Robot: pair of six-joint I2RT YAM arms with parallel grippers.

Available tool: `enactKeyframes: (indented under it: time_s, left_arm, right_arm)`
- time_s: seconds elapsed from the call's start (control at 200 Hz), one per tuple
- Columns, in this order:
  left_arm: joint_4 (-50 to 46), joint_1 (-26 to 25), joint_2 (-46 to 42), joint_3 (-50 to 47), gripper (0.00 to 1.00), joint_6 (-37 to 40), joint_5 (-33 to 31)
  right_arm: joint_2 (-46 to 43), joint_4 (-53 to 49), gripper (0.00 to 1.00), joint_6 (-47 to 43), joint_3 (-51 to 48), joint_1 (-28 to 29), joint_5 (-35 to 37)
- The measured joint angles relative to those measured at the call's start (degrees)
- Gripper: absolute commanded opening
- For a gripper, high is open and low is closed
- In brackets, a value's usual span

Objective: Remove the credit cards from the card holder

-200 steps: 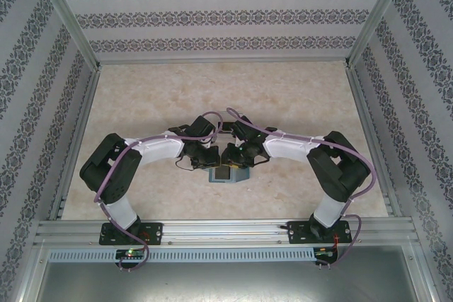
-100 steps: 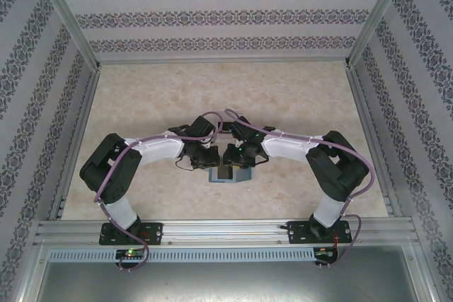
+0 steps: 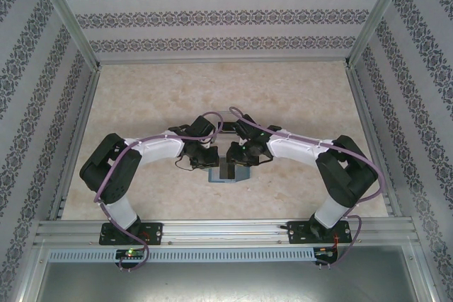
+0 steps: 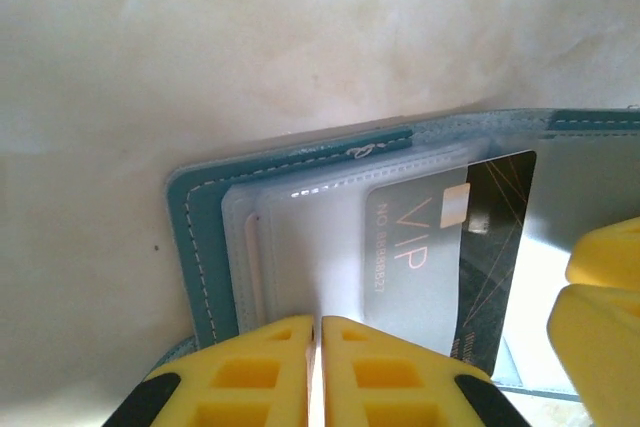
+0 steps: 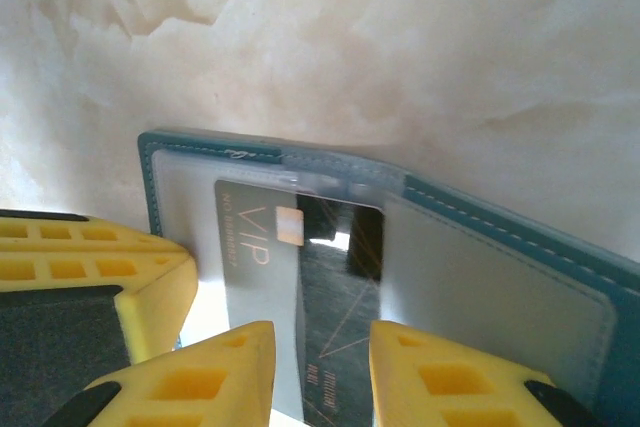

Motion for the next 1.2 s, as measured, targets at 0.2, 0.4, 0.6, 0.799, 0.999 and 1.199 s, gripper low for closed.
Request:
enactKeyframes:
  time_s: [0.2,0.4,0.6,0.799,0.999,1.199]
  left_arm:
    - [-1.3,0.0,0.0,0.4,0.12,0.6,-0.9]
    - [-1.5,-0.2,0.0,0.5,0.11,1.0,-1.2]
    - [-2.1,-0.3,0.1,0.9,0.12,1.3,-1.6]
    - [-2.4,-0.3,0.1,1.0,0.11,1.3,-1.9]
    - [-3.4,-0.3,0.6,1.7,0.11,1.5,-2.5]
    - [-3.6,-0.4,0.6,1.8,0.11,1.5,-2.9]
  right_arm:
    - [0.3,2.4,0.31,0.0,-2.2,-0.8,-1.7]
    - [2.4,8.2,0.31,0.0,-4.4,-0.8,-4.9]
    - [3.2,12.0,0.3,0.1,-5.5,-1.4,-7.3]
    - [3.0,17.7,0.27,1.0,-8.5,-2.6,-10.4]
    - [2.8,27.9,0.2,3.4,-13.5,-4.6,-15.4]
    - [2.8,33.5,0.14,4.9,-16.0,-5.0,-16.7]
